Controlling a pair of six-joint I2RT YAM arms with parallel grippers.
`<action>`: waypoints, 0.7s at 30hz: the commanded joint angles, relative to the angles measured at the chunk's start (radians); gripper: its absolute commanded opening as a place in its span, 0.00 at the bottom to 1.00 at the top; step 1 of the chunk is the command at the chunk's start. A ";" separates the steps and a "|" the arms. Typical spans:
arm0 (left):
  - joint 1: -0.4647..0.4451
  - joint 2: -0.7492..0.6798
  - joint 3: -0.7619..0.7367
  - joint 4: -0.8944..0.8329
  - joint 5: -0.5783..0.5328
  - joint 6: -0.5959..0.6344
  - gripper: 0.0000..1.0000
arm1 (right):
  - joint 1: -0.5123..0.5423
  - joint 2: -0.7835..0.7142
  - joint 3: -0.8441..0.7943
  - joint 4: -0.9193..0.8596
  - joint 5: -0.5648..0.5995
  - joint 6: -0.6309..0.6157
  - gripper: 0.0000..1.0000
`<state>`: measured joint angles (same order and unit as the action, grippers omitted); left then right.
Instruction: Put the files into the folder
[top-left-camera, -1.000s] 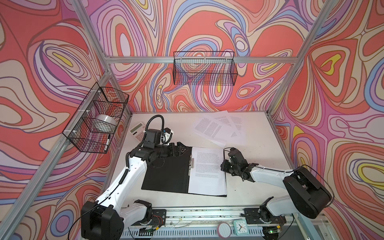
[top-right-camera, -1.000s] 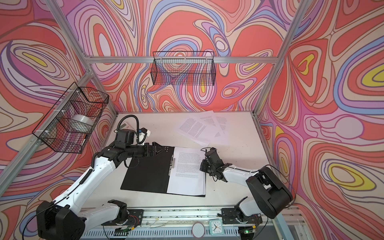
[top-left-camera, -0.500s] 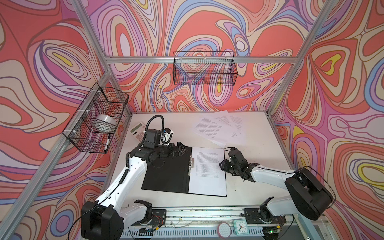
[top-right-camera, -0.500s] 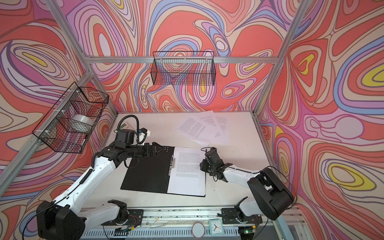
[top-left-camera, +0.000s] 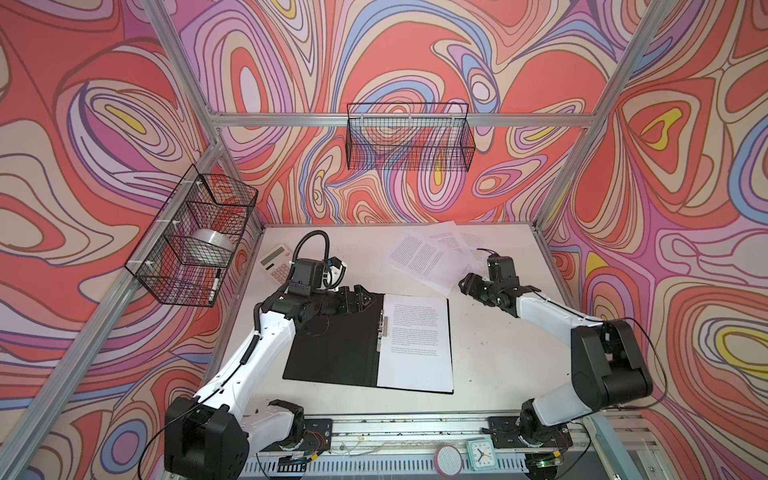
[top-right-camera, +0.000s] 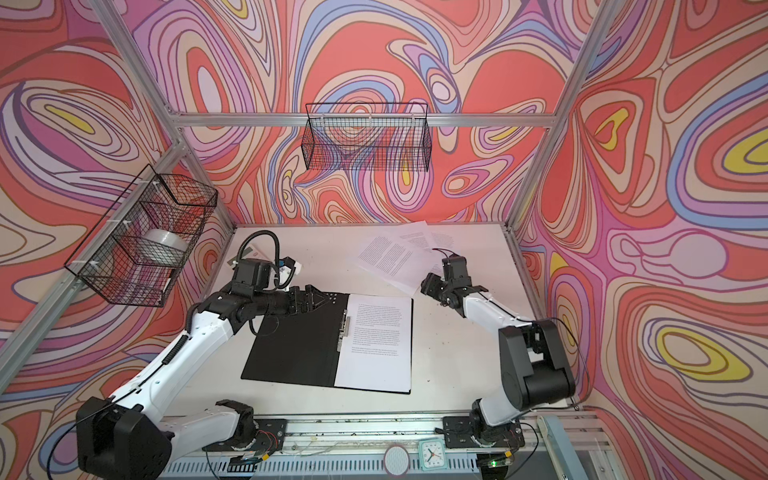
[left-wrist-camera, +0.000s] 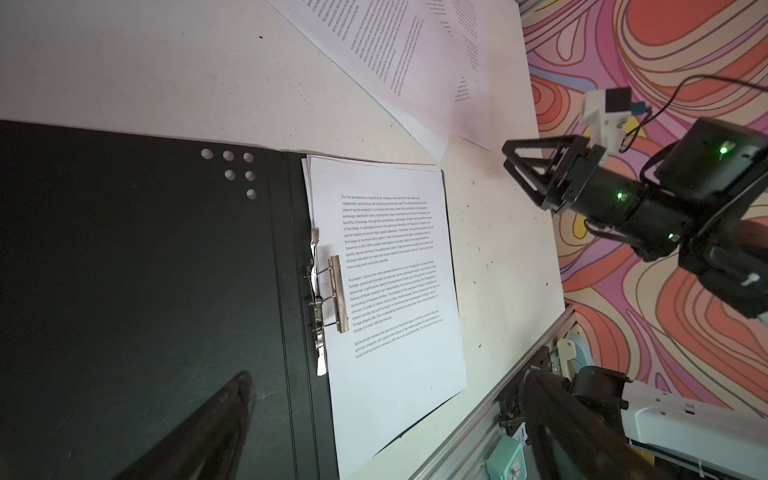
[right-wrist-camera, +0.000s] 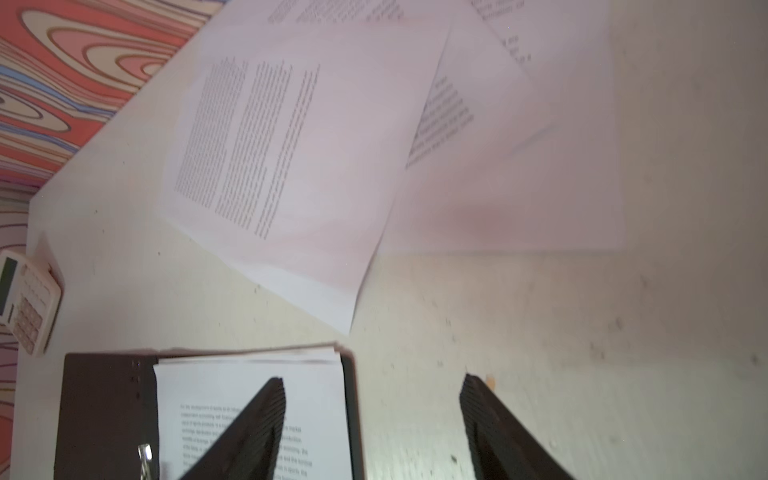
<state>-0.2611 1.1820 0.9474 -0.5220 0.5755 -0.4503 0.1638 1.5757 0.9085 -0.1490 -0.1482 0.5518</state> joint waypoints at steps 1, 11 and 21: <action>-0.002 0.013 0.018 -0.021 -0.016 0.024 1.00 | -0.051 0.150 0.153 -0.022 -0.099 -0.072 0.69; -0.003 0.050 0.020 -0.024 -0.013 0.037 1.00 | -0.104 0.543 0.583 -0.125 -0.092 -0.160 0.66; -0.002 0.079 0.027 -0.009 0.008 0.032 1.00 | -0.133 0.702 0.792 -0.245 -0.085 -0.238 0.67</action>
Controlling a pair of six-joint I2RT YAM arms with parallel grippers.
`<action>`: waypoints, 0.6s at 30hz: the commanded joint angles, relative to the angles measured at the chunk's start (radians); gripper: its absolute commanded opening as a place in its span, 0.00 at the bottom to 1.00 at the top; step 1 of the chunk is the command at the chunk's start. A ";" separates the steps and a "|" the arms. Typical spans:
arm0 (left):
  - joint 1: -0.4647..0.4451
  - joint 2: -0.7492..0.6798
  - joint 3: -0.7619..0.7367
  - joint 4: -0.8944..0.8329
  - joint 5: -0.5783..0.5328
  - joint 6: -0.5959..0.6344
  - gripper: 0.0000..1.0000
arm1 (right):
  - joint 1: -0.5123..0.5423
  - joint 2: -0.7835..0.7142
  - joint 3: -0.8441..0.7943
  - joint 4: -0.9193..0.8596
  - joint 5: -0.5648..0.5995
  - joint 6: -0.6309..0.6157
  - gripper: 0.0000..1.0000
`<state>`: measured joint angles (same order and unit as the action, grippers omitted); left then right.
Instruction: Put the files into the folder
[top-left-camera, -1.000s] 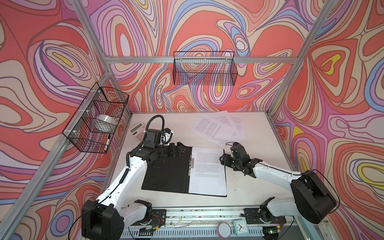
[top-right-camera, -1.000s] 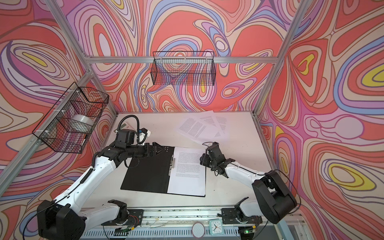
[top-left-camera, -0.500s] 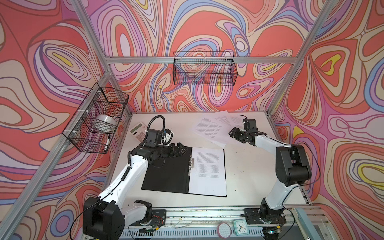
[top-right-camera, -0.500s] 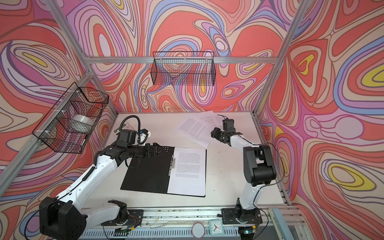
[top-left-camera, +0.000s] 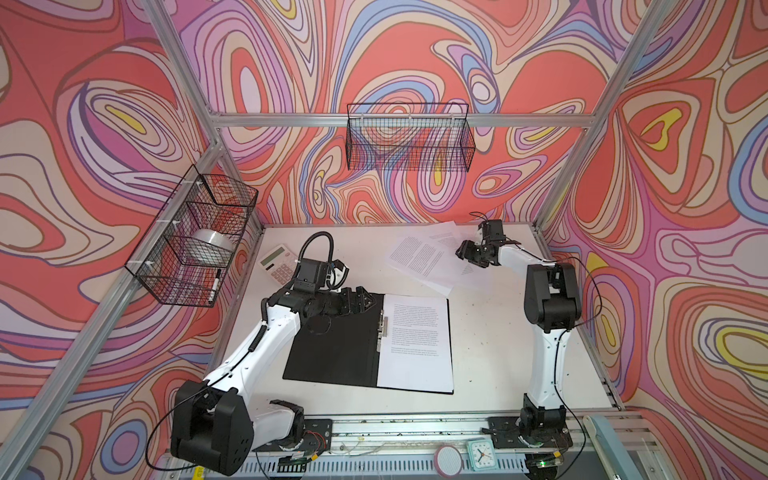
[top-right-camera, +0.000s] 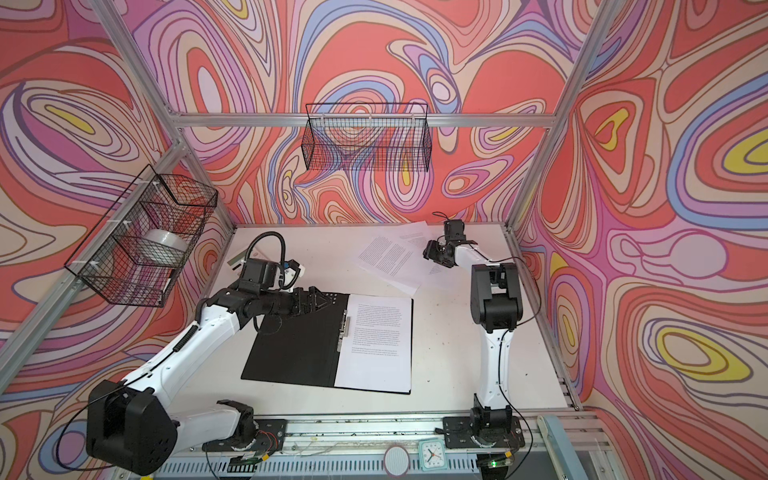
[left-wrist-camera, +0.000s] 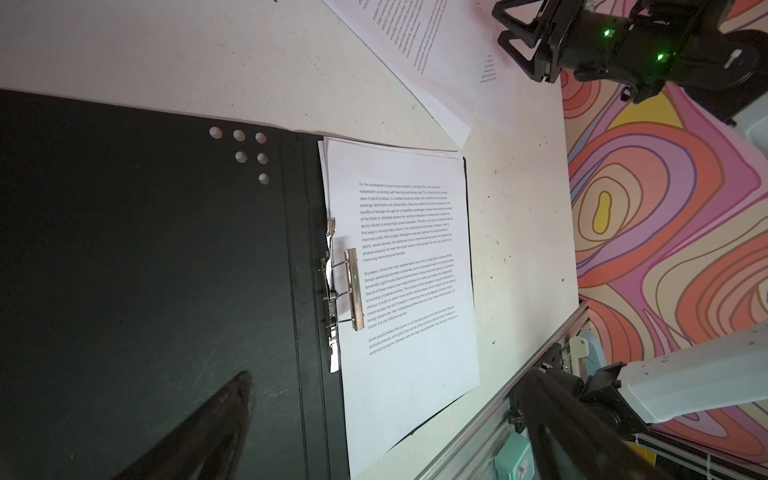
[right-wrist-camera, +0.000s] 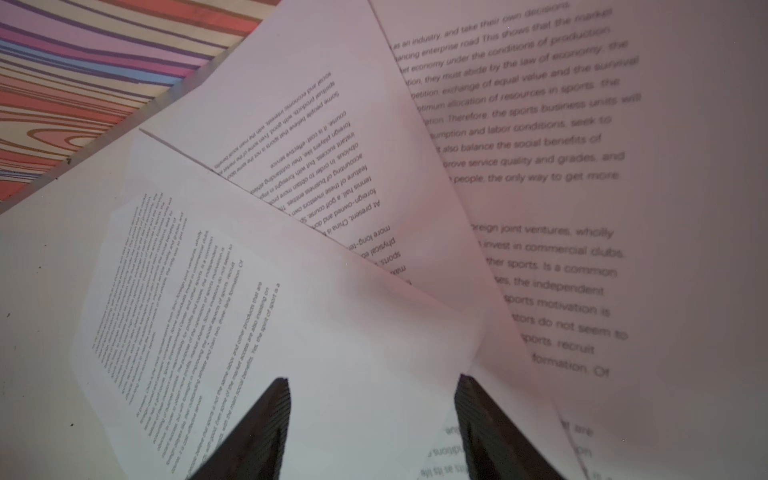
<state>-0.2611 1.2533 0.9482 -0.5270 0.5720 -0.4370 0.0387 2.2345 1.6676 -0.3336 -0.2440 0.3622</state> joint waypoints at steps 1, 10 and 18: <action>-0.002 0.008 0.024 -0.003 0.012 0.020 1.00 | -0.008 0.054 0.042 -0.065 0.008 -0.054 0.67; -0.003 0.023 0.034 0.001 0.008 0.017 1.00 | -0.007 0.091 0.049 -0.095 -0.102 -0.027 0.66; -0.012 0.115 0.088 0.057 0.058 -0.086 1.00 | 0.000 -0.001 -0.134 -0.014 -0.228 0.050 0.65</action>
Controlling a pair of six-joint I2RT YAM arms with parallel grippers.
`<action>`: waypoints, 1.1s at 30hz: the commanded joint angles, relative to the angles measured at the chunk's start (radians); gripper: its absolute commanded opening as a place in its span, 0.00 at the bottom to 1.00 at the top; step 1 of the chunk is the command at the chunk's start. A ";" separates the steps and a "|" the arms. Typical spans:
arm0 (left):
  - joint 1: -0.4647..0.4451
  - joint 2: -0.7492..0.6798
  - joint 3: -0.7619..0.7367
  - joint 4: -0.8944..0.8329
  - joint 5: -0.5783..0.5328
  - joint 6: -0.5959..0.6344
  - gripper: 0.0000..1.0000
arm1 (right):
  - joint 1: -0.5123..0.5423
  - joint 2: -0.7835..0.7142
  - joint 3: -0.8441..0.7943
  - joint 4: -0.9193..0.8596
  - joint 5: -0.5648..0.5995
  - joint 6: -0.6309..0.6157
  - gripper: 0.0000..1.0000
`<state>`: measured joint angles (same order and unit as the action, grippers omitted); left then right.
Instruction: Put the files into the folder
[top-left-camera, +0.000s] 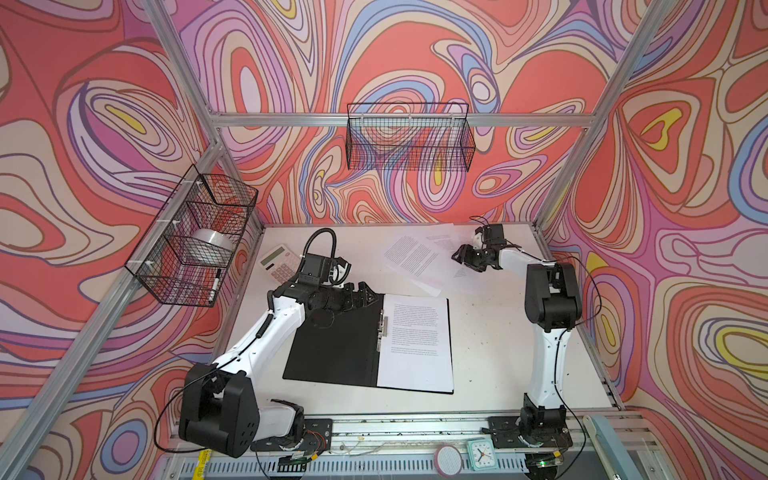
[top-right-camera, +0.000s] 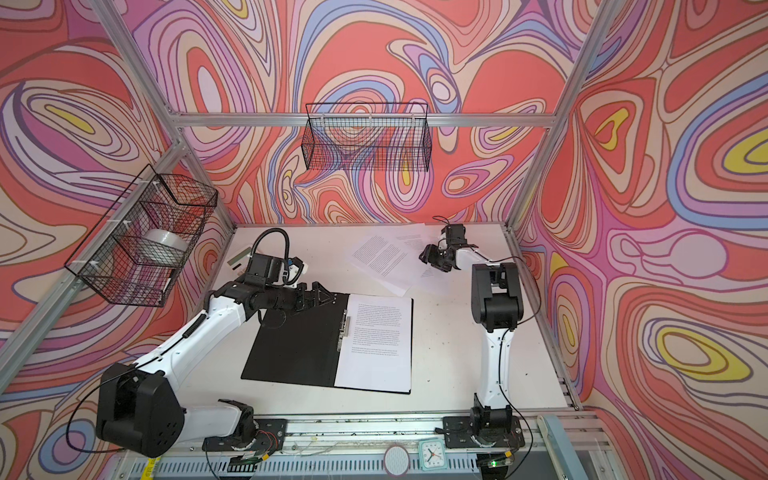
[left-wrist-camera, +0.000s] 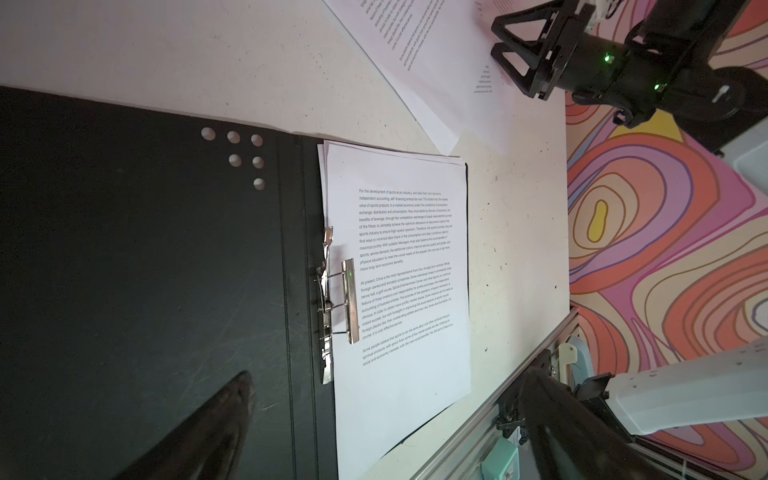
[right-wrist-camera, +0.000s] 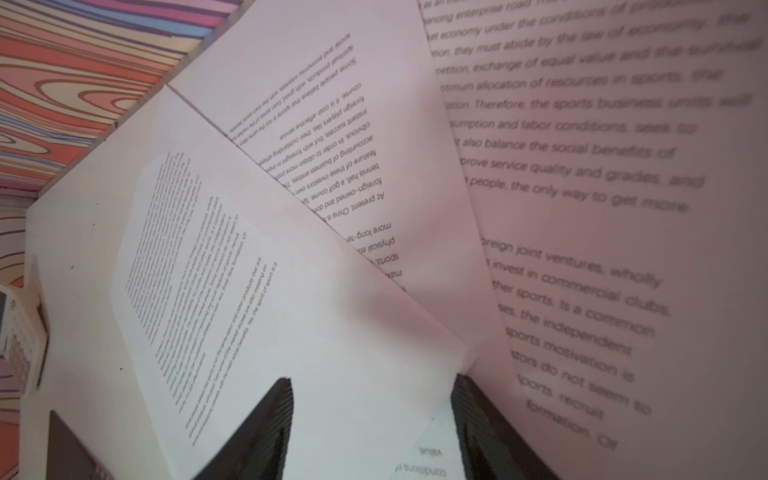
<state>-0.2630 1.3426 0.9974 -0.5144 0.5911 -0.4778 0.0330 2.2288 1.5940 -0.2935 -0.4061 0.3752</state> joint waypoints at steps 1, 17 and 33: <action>-0.017 0.039 0.048 0.060 0.039 -0.057 1.00 | 0.005 -0.002 -0.073 -0.050 -0.081 0.037 0.65; -0.102 0.573 0.476 0.208 0.057 -0.197 0.99 | 0.010 -0.037 -0.121 0.007 -0.139 0.065 0.63; -0.120 1.011 0.897 0.304 0.097 -0.335 0.99 | 0.019 -0.058 -0.013 -0.111 0.040 0.007 0.64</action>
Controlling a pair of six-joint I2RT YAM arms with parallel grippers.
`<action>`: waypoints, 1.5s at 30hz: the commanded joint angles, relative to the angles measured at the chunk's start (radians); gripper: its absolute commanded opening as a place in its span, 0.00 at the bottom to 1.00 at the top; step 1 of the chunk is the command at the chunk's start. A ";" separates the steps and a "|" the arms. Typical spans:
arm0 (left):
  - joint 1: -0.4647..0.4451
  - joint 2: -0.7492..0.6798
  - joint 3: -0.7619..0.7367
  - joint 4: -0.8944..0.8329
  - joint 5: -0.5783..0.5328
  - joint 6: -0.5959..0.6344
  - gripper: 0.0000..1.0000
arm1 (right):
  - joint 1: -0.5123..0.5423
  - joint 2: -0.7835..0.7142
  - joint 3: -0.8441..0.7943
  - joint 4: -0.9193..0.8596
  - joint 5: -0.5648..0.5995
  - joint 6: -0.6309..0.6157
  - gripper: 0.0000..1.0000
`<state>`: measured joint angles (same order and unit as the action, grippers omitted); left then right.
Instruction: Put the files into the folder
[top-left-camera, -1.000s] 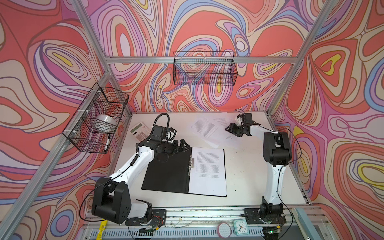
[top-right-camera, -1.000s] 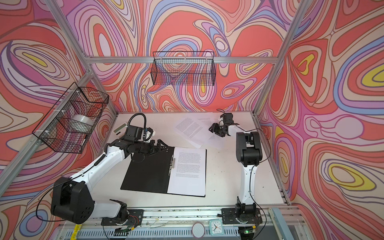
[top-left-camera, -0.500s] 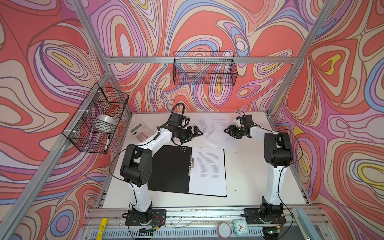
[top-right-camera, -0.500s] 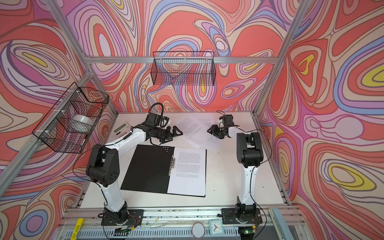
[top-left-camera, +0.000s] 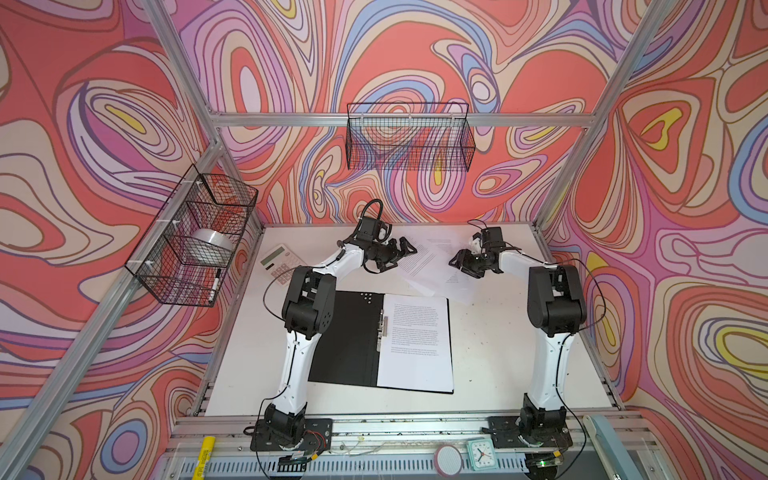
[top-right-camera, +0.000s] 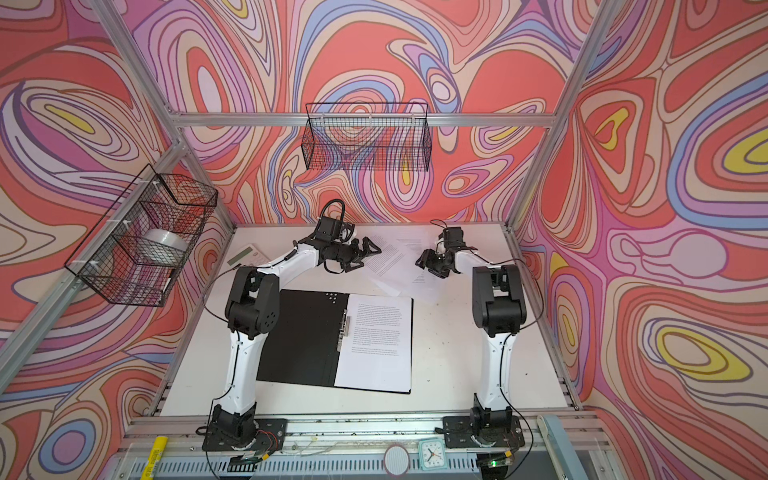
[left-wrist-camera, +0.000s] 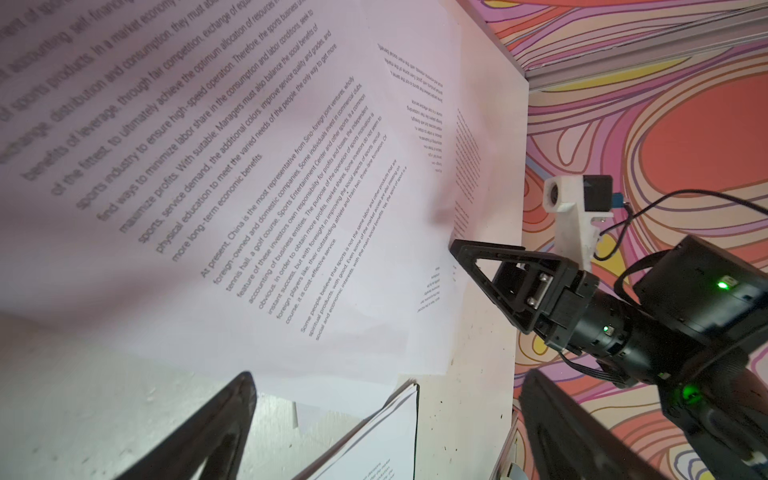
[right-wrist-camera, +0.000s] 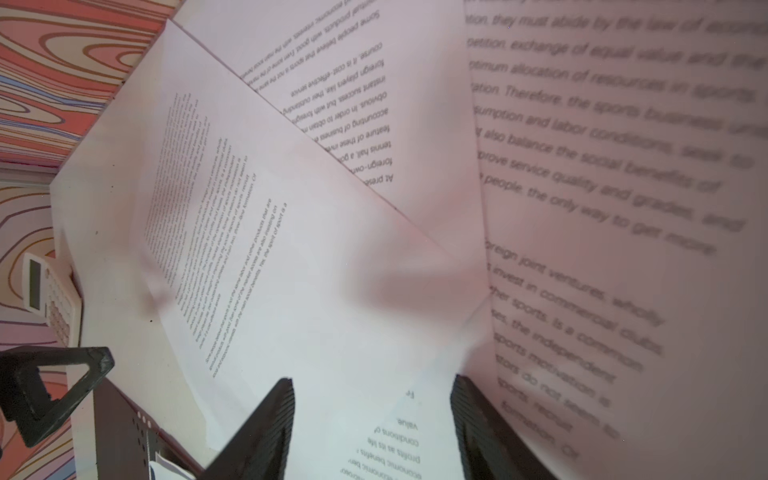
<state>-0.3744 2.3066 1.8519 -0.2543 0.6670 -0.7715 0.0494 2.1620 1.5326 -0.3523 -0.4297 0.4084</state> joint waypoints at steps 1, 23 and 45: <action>-0.010 0.062 0.053 0.052 0.021 -0.043 0.99 | 0.002 0.017 0.068 -0.060 0.075 -0.032 0.64; -0.012 0.212 0.160 -0.084 0.003 -0.056 0.99 | 0.041 0.205 0.267 -0.135 0.057 -0.094 0.62; -0.012 0.236 0.166 -0.182 0.011 0.029 0.99 | 0.048 0.194 0.454 -0.196 -0.235 -0.096 0.69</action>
<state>-0.3809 2.4859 2.0357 -0.3393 0.6926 -0.7582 0.0933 2.3314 1.9575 -0.5175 -0.6392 0.3279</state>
